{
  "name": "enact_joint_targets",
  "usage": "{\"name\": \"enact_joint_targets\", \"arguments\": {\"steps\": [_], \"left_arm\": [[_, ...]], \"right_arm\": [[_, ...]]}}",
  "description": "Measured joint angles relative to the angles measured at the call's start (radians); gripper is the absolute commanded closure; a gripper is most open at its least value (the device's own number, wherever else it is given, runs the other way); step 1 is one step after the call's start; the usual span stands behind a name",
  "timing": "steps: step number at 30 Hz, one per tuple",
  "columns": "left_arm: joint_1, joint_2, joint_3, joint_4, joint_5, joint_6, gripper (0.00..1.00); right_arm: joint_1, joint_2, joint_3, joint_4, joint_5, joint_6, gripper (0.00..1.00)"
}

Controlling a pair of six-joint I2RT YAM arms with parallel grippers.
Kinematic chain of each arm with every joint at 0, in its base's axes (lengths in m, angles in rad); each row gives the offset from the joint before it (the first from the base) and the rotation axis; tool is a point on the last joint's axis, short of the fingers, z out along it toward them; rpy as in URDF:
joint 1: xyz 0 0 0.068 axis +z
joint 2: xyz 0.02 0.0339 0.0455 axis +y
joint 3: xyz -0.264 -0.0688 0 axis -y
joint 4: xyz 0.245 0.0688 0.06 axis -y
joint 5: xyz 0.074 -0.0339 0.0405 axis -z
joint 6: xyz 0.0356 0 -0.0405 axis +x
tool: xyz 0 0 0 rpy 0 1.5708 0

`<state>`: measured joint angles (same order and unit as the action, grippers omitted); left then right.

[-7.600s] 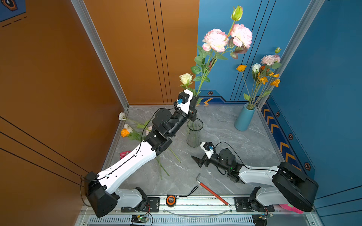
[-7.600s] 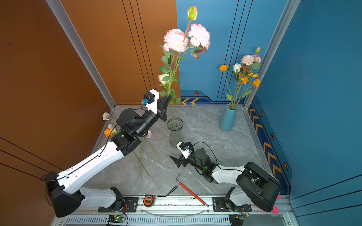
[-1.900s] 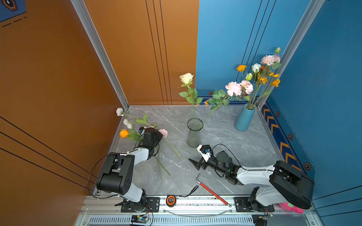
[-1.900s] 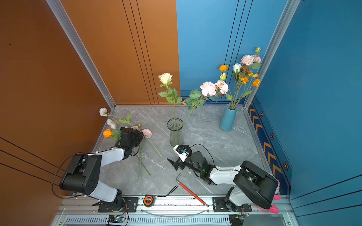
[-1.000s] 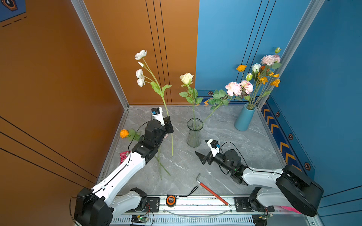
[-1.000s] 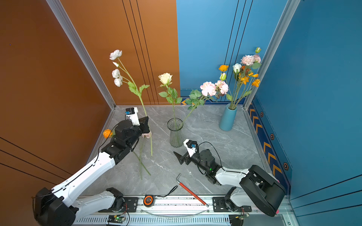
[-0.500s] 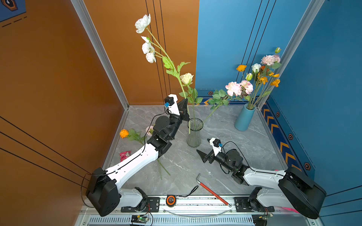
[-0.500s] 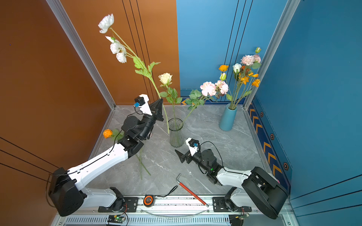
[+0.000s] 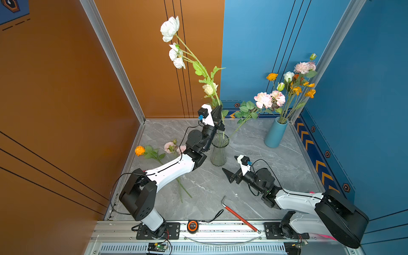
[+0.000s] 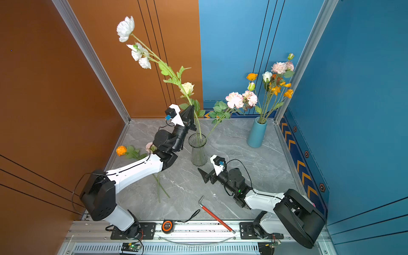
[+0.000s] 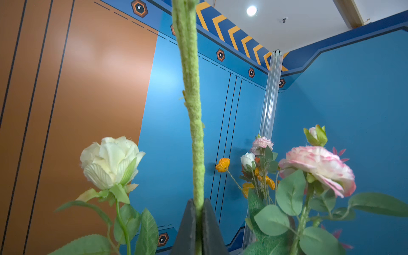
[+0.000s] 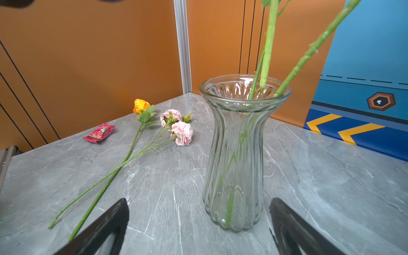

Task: Arrange the flowers into the vase
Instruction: 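Lower the white flower stem into the glass vase and open the left gripper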

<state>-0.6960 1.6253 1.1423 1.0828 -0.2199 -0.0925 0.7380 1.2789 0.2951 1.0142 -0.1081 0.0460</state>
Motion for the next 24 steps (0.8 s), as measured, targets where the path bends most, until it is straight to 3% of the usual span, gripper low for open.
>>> {"name": "enact_joint_targets", "arguments": {"steps": [7, 16, 24], "left_arm": [[0.027, 0.117, -0.099, 0.192, -0.002, 0.006, 1.0], [0.015, 0.116, -0.219, 0.28, -0.034, -0.004, 1.0], [-0.029, 0.092, -0.339, 0.285, -0.07, 0.003, 0.88]], "right_arm": [[0.0, 0.0, 0.0, 0.0, 0.0, 0.0, 0.0], [0.0, -0.004, -0.002, 0.0, 0.0, 0.0, 0.0], [0.0, 0.003, -0.002, 0.004, -0.002, 0.005, 0.0]]}}
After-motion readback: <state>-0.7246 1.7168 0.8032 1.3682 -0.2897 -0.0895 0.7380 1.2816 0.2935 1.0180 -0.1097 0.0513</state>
